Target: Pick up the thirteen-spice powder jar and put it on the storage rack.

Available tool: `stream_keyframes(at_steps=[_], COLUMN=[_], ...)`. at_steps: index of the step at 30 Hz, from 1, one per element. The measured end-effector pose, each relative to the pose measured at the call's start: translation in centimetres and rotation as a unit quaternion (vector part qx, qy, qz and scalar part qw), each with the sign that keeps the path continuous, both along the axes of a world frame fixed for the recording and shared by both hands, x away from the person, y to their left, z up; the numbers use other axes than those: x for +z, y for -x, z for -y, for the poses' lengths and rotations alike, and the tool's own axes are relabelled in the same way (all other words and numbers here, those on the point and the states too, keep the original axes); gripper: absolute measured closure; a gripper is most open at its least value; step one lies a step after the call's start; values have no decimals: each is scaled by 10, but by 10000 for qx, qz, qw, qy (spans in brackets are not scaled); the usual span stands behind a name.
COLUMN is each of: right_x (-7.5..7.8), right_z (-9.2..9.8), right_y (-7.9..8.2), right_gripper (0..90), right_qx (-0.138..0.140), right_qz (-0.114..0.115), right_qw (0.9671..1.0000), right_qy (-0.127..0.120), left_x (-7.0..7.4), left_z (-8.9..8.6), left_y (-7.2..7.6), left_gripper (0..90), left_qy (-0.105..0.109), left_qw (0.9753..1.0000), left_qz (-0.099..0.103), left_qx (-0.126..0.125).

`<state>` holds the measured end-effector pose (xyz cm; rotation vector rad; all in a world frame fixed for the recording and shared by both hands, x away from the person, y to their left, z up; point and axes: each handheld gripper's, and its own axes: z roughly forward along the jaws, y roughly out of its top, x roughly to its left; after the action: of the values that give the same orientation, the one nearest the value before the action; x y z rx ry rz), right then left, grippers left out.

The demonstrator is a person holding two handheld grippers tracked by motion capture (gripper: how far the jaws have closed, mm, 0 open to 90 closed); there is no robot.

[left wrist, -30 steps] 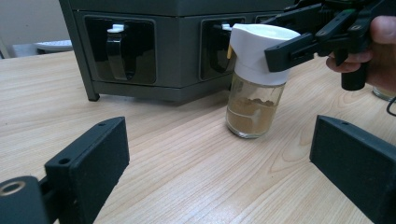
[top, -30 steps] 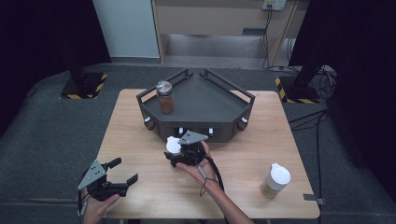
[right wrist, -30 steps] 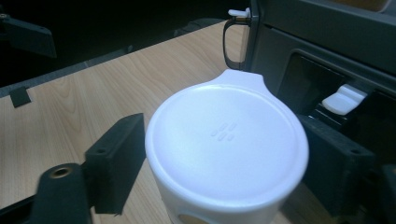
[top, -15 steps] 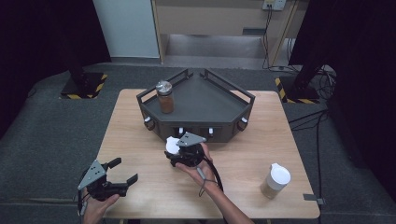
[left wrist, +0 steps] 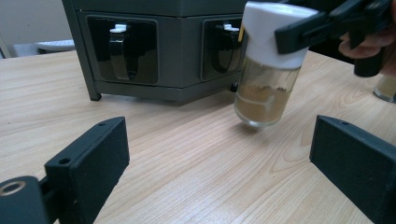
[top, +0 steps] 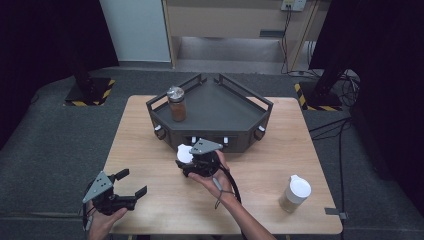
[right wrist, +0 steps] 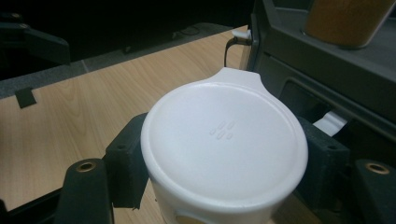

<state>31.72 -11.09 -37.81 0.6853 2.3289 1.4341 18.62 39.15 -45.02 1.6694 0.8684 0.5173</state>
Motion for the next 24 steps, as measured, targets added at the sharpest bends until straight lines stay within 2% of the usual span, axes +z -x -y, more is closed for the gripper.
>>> stream_keyframes(at_steps=[9,14,24], right_x=[26,40,71], right_z=[6,10,18], right_y=[0,-1,-12], right_gripper=[309,309,309], right_qx=[56,-7,-208], right_qz=[27,53,-45], right_qw=[10000,10000,9998], right_qy=[-46,-47,26], left_x=[0,0,0], left_z=[0,-1,0], left_y=[0,-1,-1], left_gripper=[40,40,40], left_qy=[-9,2,-6], left_qw=[10000,10000,10000], left_qz=[-19,-35,-41], left_qx=[16,29,25])
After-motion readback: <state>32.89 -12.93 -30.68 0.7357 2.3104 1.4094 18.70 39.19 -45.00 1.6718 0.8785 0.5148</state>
